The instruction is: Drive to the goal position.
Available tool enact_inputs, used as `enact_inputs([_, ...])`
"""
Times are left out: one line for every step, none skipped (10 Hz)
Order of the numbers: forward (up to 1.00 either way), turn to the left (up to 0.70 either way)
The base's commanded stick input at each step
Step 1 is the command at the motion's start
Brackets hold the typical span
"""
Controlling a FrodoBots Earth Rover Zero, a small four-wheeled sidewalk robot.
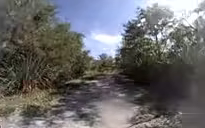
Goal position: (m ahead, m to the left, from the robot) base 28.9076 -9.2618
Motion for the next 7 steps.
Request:
enact_inputs([0.85, 0.0])
enact_inputs([0.85, 0.0])
enact_inputs([0.85, 0.0])
enact_inputs([0.85, 0.0])
enact_inputs([0.85, 0.0])
enact_inputs([0.85, 0.0])
enact_inputs([0.85, 0.0])
